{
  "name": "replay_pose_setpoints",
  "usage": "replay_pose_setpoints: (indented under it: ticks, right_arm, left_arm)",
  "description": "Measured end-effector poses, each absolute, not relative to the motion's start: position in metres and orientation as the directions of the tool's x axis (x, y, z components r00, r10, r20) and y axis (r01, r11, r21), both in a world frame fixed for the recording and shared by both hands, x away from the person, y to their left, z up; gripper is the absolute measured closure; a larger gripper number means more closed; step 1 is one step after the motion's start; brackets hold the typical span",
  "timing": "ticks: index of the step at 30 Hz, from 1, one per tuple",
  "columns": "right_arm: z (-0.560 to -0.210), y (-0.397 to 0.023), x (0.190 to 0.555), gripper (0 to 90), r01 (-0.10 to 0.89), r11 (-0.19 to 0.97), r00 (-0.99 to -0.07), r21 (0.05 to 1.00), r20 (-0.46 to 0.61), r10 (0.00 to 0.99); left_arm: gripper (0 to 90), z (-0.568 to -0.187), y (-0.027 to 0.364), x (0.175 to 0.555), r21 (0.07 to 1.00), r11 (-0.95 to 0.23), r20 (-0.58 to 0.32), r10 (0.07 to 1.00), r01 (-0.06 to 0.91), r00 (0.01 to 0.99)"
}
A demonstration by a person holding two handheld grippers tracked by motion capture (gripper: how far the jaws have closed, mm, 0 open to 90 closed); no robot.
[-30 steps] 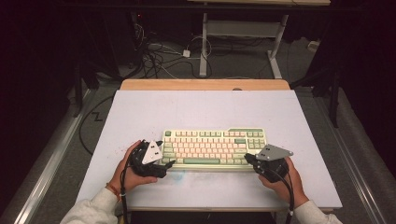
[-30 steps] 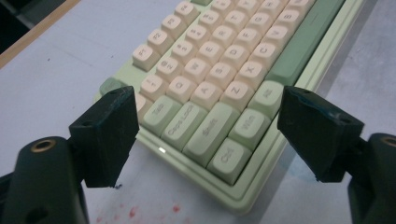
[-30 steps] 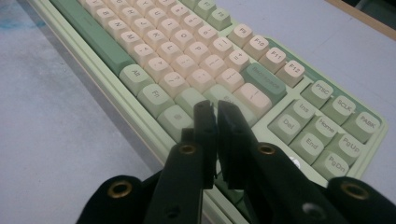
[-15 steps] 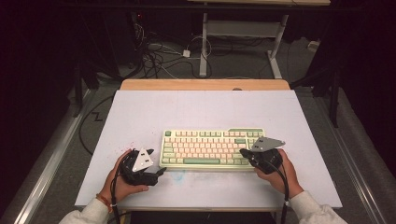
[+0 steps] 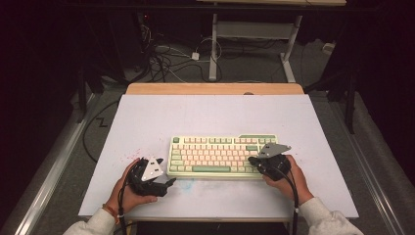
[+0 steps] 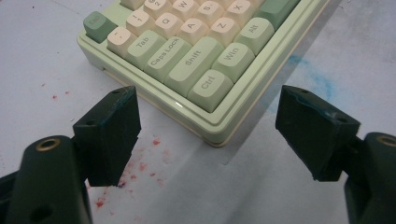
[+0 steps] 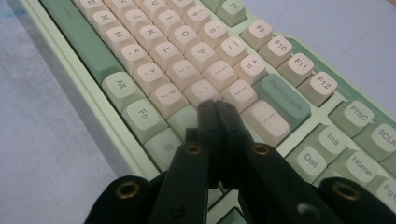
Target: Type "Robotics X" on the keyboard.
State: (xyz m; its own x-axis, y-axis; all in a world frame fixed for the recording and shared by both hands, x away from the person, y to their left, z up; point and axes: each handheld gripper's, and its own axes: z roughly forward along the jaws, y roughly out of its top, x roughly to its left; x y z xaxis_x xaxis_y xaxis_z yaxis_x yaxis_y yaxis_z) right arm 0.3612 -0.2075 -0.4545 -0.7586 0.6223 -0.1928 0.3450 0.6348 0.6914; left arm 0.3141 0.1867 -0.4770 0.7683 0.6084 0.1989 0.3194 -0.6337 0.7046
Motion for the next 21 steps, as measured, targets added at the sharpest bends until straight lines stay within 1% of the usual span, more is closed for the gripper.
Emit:
replay_pose_setpoints:
  ticks: [2,4,6,9,13,15,17,19,21]
  right_arm:
    - [-0.457,-0.207,0.361,90.0,0.341,0.641,-0.760,0.688,-0.199,0.619]
    - [-0.458,-0.208,0.361,90.0,0.342,0.631,-0.759,0.696,-0.192,0.622]
    - [-0.458,-0.208,0.361,90.0,0.339,0.630,-0.758,0.699,-0.193,0.622]
    - [-0.459,-0.208,0.360,90.0,0.334,0.631,-0.756,0.701,-0.201,0.623]
    - [-0.459,-0.208,0.359,90.0,0.332,0.633,-0.754,0.699,-0.207,0.624]
    - [-0.459,-0.207,0.359,90.0,0.331,0.634,-0.753,0.699,-0.209,0.624]
    - [-0.460,-0.207,0.358,90.0,0.330,0.633,-0.752,0.700,-0.210,0.624]
    - [-0.460,-0.207,0.358,90.0,0.330,0.633,-0.751,0.700,-0.212,0.625]
    - [-0.460,-0.207,0.358,90.0,0.329,0.633,-0.749,0.701,-0.215,0.627]
  left_arm:
    - [22.5,-0.476,0.187,0.314,0.705,-0.632,0.198,0.610,0.321,0.767]
    - [27.7,-0.475,0.188,0.314,0.707,-0.629,0.197,0.613,0.321,0.765]
    - [29.9,-0.473,0.190,0.314,0.715,-0.620,0.185,0.613,0.323,0.768]
    - [39.0,-0.470,0.192,0.314,0.728,-0.604,0.164,0.612,0.323,0.773]
    - [59.8,-0.467,0.195,0.316,0.740,-0.585,0.130,0.610,0.333,0.782]
    - [71.7,-0.465,0.197,0.317,0.745,-0.574,0.110,0.607,0.339,0.787]
    - [80.6,-0.463,0.197,0.319,0.745,-0.572,0.097,0.603,0.343,0.792]
    - [86.8,-0.462,0.196,0.320,0.738,-0.583,0.101,0.592,0.338,0.799]
    - [87.7,-0.461,0.194,0.321,0.738,-0.581,0.088,0.589,0.344,0.804]
